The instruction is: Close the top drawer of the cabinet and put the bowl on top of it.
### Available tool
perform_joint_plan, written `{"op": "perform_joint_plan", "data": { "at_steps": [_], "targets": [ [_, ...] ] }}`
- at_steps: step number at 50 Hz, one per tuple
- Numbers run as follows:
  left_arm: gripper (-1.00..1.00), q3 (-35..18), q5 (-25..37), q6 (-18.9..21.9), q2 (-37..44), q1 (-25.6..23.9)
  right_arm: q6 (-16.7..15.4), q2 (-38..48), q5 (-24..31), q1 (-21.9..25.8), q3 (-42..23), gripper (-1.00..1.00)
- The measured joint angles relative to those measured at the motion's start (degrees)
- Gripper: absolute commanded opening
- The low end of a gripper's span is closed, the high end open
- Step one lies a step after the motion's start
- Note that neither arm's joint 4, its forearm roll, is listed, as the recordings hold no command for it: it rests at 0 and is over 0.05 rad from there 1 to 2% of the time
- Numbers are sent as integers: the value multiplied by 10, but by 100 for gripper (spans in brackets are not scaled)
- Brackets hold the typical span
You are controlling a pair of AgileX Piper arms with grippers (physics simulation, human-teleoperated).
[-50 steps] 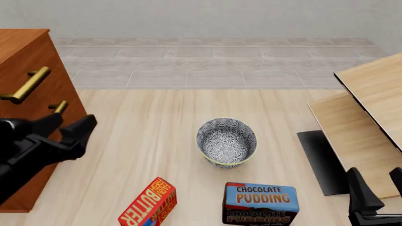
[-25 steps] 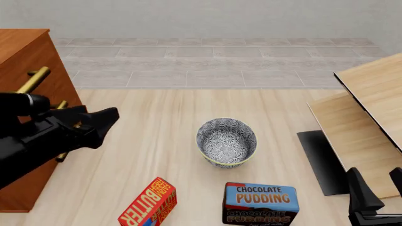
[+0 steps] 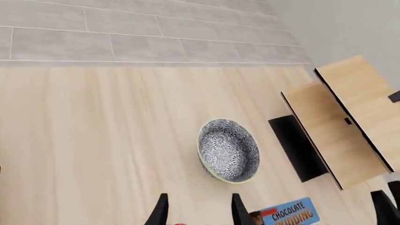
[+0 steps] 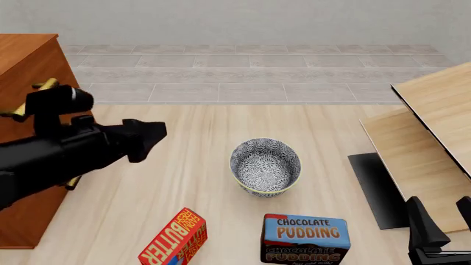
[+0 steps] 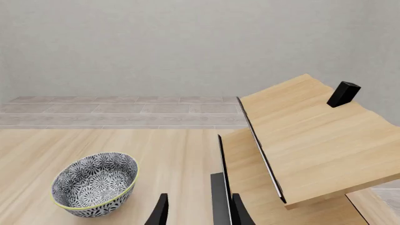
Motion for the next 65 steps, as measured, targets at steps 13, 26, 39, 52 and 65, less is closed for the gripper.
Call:
{"op": "perform_joint_plan", "data": {
  "at_steps": [13, 26, 39, 52, 65],
  "targets": [
    [100, -35, -3, -38, 73, -16, 0, 0, 0, 0, 0, 100],
    [100, -72, -4, -52, 136, -18, 0, 0, 0, 0, 0, 100],
    [100, -101, -12, -74, 181, -20, 0, 0, 0, 0, 0, 100],
    [100, -116, -30, -95, 224, -18, 0, 0, 0, 0, 0, 100],
    [100, -122, -57, -112, 262, -10, 0, 0, 0, 0, 0, 100]
  ]
}}
